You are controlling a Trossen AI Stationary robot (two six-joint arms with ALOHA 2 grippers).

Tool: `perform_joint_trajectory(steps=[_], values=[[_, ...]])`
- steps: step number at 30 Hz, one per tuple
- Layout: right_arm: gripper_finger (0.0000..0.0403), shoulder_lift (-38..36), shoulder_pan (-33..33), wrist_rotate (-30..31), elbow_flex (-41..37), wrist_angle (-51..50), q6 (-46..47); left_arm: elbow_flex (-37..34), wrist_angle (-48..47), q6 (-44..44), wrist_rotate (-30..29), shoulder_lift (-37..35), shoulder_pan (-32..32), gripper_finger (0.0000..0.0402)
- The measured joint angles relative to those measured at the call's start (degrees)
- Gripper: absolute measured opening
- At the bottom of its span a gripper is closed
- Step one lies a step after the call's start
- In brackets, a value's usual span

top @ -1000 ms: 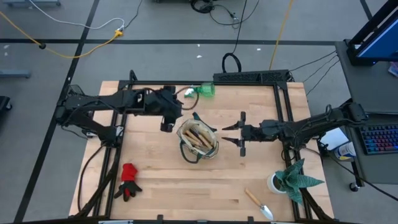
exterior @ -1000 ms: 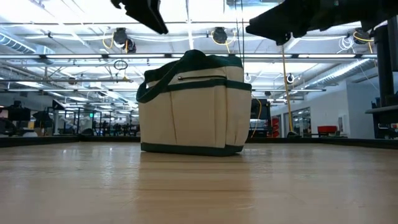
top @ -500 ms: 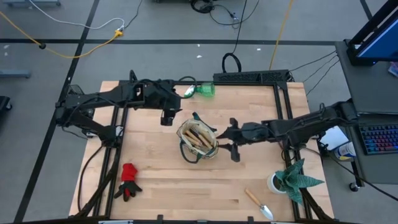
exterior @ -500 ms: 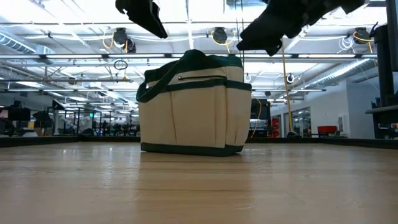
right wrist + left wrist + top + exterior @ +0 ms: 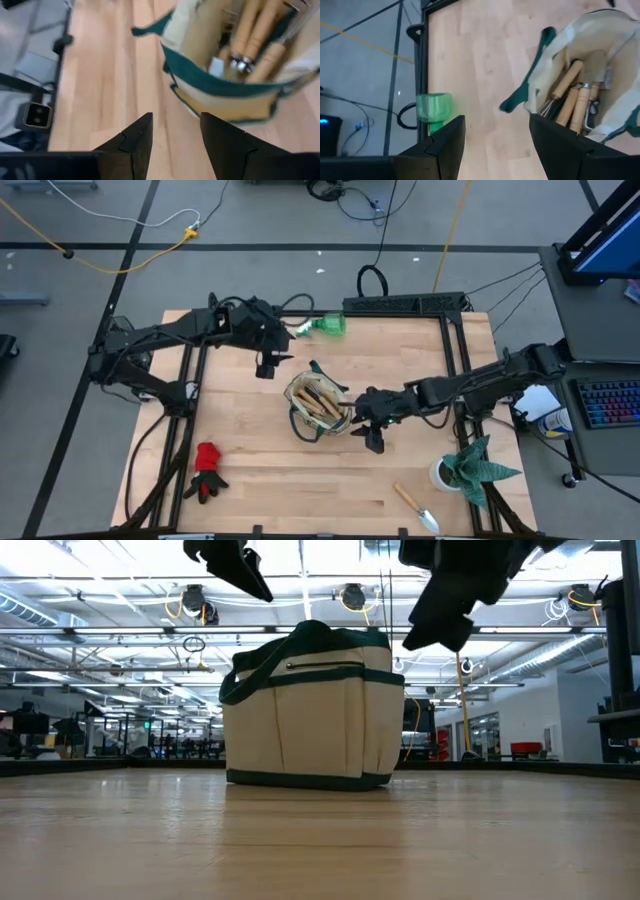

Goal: Pick & Place Garden tools in Gardening bag
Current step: Put the brown trowel into the brown gardening bag

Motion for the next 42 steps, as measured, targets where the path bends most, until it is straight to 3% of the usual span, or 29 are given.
perform_joint_trajectory(steps=[6,11,15,23,30,37,42], values=[[0.0160,-0.33,1.95,4.52,4.11,-11.80,3.56,-0.02,0.62,1.19,4.23,-0.43,5.09,0.0227],[0.0160,-0.23,1.99,0.77,4.11,-19.90,12.94,-0.02,1.26,3.60,11.50,-0.38,8.14,0.0227],[0.0160,-0.26,2.72,-3.33,4.09,-22.70,18.90,-0.02,3.28,3.63,11.84,-0.38,9.21,0.0227],[0.0160,-0.24,3.00,-13.34,4.06,-25.01,27.91,-0.02,4.70,4.86,11.53,-0.38,9.61,0.0227],[0.0160,-0.22,5.69,-15.38,2.09,-23.58,31.88,-0.02,4.70,4.87,11.51,-0.38,9.61,0.0227],[0.0160,0.89,9.75,-18.35,-1.63,-20.86,43.74,-0.02,4.69,4.62,11.51,-0.38,9.59,0.0227],[0.0160,5.52,12.60,-19.57,-2.19,-14.94,42.61,-0.02,4.68,3.11,11.51,-0.36,9.58,0.0227]])
